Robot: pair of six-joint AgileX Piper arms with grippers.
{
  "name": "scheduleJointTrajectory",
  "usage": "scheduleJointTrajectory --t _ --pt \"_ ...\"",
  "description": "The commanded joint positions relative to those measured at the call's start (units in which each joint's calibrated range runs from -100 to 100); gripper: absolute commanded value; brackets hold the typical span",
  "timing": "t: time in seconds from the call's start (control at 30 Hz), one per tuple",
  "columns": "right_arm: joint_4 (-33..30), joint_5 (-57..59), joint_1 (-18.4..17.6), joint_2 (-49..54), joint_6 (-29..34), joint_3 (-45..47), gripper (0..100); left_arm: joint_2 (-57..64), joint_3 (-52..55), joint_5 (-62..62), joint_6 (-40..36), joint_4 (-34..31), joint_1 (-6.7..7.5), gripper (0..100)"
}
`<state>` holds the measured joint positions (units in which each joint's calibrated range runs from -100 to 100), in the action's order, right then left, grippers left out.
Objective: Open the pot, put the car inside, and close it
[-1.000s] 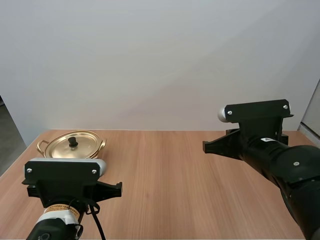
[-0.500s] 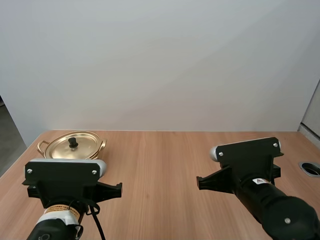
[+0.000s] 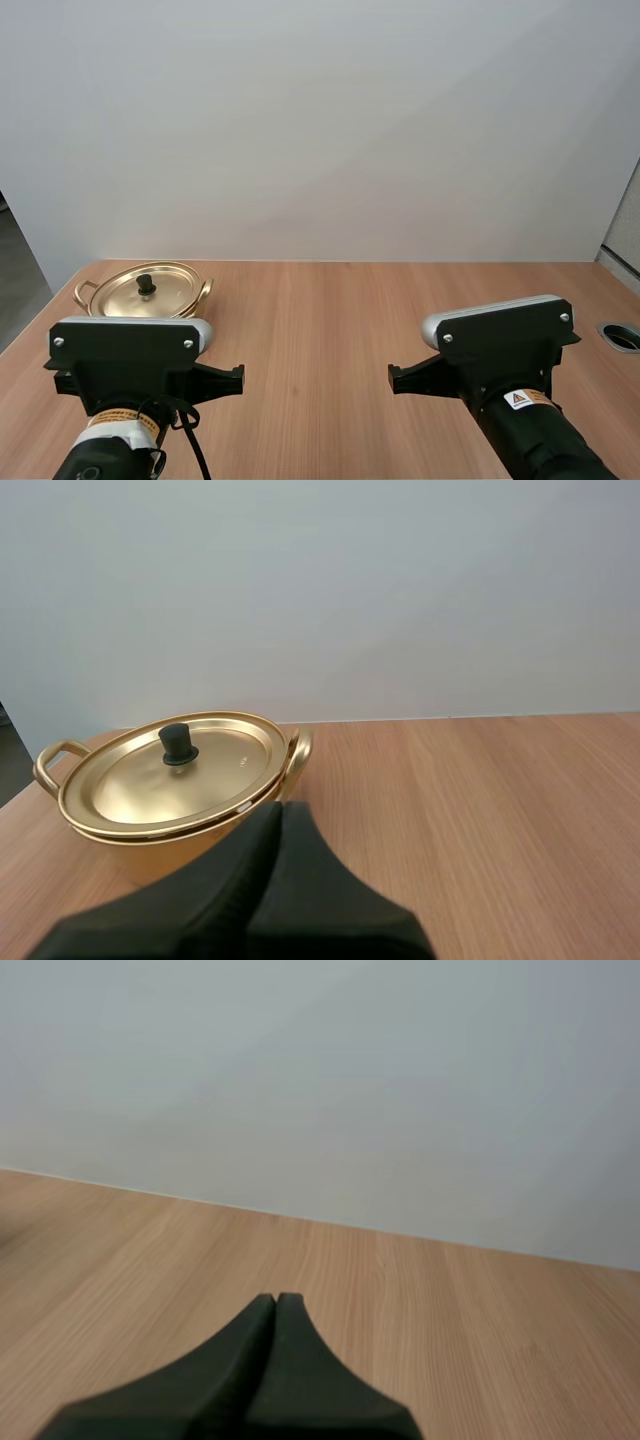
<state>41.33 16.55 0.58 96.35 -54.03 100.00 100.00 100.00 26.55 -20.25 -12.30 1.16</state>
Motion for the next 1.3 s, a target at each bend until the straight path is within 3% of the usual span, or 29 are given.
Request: scheduleJointTrajectory --t 0.0,0.13,0.2,0.8,1.27 --pt "-9.2 0.0 0.1 0.8 8.1 0.0 0 0.0 0.0 0.0 0.1 -0.1 -0.04 0" --pt "-32.5 6.2 0.1 2.5 31.9 0.0 0 0.0 0.0 0.0 0.1 -0.1 -0.04 0" --pt "-37.4 14.1 0.1 3.2 38.1 0.0 0 0.0 0.0 0.0 0.1 -0.1 -0.04 0" --pt "-42.5 14.2 0.1 3.7 41.4 0.0 0 0.0 0.0 0.0 0.1 -0.1 -0.04 0" --pt "-42.0 14.5 0.1 3.7 42.6 0.0 0 0.0 0.0 0.0 0.1 -0.1 -0.04 0"
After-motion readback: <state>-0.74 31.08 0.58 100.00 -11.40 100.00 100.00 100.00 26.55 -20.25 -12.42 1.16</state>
